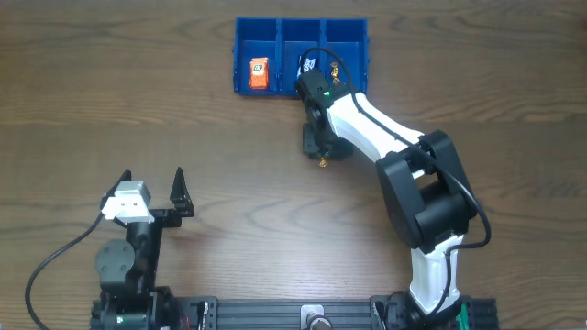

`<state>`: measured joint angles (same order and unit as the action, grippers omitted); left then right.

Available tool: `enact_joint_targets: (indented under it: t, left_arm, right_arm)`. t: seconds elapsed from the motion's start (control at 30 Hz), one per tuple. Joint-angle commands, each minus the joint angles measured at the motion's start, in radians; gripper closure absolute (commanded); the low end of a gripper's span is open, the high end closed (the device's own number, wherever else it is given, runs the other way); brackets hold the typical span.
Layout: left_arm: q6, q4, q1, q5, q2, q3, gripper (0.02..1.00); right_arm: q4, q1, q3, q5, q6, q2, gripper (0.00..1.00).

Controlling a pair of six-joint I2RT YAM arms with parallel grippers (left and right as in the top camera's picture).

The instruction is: Sort Candies Into Trays

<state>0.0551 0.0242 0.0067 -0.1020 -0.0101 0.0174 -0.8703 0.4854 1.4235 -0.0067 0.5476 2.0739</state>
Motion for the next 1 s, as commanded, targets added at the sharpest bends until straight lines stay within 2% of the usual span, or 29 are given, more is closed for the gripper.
enact_joint_targets:
  t: [0.03, 0.4, 0.57, 0.63, 0.73, 0.83, 1.0]
  left_arm:
    - [0.004, 0.046, 0.006, -0.001, 0.006, -0.013, 0.023]
    - [0.004, 0.046, 0.006, -0.001, 0.006, -0.013, 0.023]
    - [0.004, 0.046, 0.006, -0.001, 0.006, -0.013, 0.023]
    - [0.004, 0.046, 0.006, -0.001, 0.006, -0.013, 0.020]
    - [0.004, 0.046, 0.006, -0.001, 0.006, -0.013, 0.023]
    - [0.004, 0.046, 0.006, -0.001, 0.006, -0.013, 0.025]
    - [0.004, 0.046, 0.006, -0.001, 0.006, -0.013, 0.020]
  right_arm:
    - [-0.011, -0.004, -0.004, 0.001, 0.002, 0.010, 0.748]
    - [-0.055, -0.013, -0.002, 0.028, 0.008, -0.034, 0.893]
    - [-0.101, -0.041, 0.011, 0.139, 0.028, -0.181, 0.895]
    - [-0.101, -0.050, 0.046, 0.179, 0.014, -0.215, 0.939]
    - [-0.086, -0.055, 0.140, 0.296, -0.002, -0.226, 0.963]
    - [0.019, -0.055, 0.204, 0.365, -0.084, -0.226, 0.965]
    - [0.259, -0.072, 0.216, 0.373, -0.217, -0.215, 0.965]
